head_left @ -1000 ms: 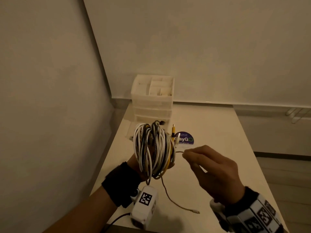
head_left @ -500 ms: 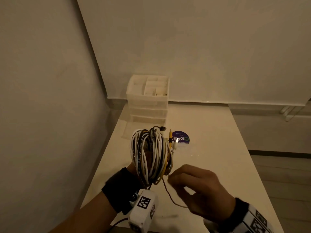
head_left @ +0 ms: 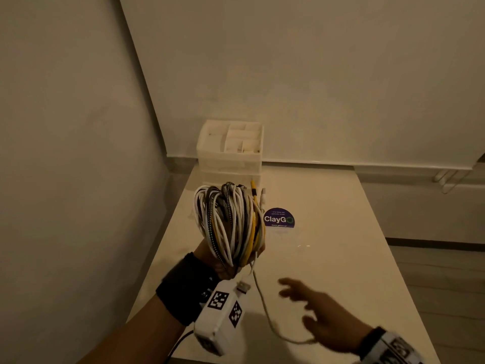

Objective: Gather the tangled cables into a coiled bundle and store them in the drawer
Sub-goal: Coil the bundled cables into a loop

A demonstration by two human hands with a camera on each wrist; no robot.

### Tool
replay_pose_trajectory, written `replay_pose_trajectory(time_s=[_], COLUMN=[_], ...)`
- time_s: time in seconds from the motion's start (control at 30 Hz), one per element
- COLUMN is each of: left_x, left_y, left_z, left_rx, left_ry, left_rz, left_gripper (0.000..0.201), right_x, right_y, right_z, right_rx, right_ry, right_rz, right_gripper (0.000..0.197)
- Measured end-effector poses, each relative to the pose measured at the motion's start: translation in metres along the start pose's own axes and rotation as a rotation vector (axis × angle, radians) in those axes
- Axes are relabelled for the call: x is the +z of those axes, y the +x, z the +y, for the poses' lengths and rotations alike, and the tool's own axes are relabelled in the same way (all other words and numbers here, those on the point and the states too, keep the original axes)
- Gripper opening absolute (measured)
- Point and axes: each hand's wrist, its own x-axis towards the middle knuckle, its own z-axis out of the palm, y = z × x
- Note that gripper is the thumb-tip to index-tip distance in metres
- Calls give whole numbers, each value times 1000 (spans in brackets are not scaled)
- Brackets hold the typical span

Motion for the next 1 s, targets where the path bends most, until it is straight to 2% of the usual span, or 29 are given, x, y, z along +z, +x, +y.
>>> replay_pose_trajectory(time_s=[0.03, 0.07, 0.1, 0.13, 0.17, 0.2, 0.27, 0.33, 0.4, 0.47, 0.57, 0.67, 0.73, 0.8, 0.83, 0.9, 1.0], left_x=[6, 9, 13, 9, 4, -5, -3, -5, -5, -3, -2, -5, -12, -16, -21, -24, -31], left_y=[1, 2, 3, 4, 5, 8, 4, -1, -3, -6, -11, -17, -20, -19, -18, -19, -12], left_z=[1, -1, -1, 0, 0, 0, 0, -2, -9, -17, -25, -23, -23, -19, -18, -12, -10], left_rx=[-106, -135, -114, -85, -84, -104, -153, -170, -198, -222, -249, -286, -211, -125, -144, -229, -237], left_ry=[0, 30, -66, -113, -133, -164, -213, -214, -208, -206, -264, -312, -359, -372, -382, -356, -312], left_rz=[146, 266, 285, 327, 423, 479, 491, 452, 493, 522, 530, 556, 568, 624, 638, 630, 684], left_gripper=[37, 27, 14, 24, 37, 38, 28, 21, 37, 32, 39, 41, 35, 31, 33, 42, 46], right_x=[7, 10, 10, 6, 1, -7, -23, -42, -54, -51, -28, -16, -17, -16, -12, -1, 10], right_y=[-3, -8, -15, -23, -31, -39, -52, -56, -43, -16, 24, 46, 54, 57, 56, 52, 55], right_z=[-9, -20, -31, -39, -45, -51, -60, -71, -82, -92, -107, -113, -110, -98, -91, -78, -67], right_rx=[36, 61, 63, 32, -13, -63, -183, -327, -479, -518, -420, -270, -176, -43, 30, 160, 296], right_ry=[164, 343, 499, 610, 651, 666, 706, 731, 672, 630, 854, 1028, 1131, 1330, 1446, 1664, 1768], right_rz=[-103, -173, -219, -250, -277, -305, -321, -232, -42, 183, 532, 716, 726, 718, 706, 635, 604], right_gripper=[75, 66, 59, 53, 47, 45, 38, 40, 56, 56, 37, 25, 30, 48, 55, 56, 55])
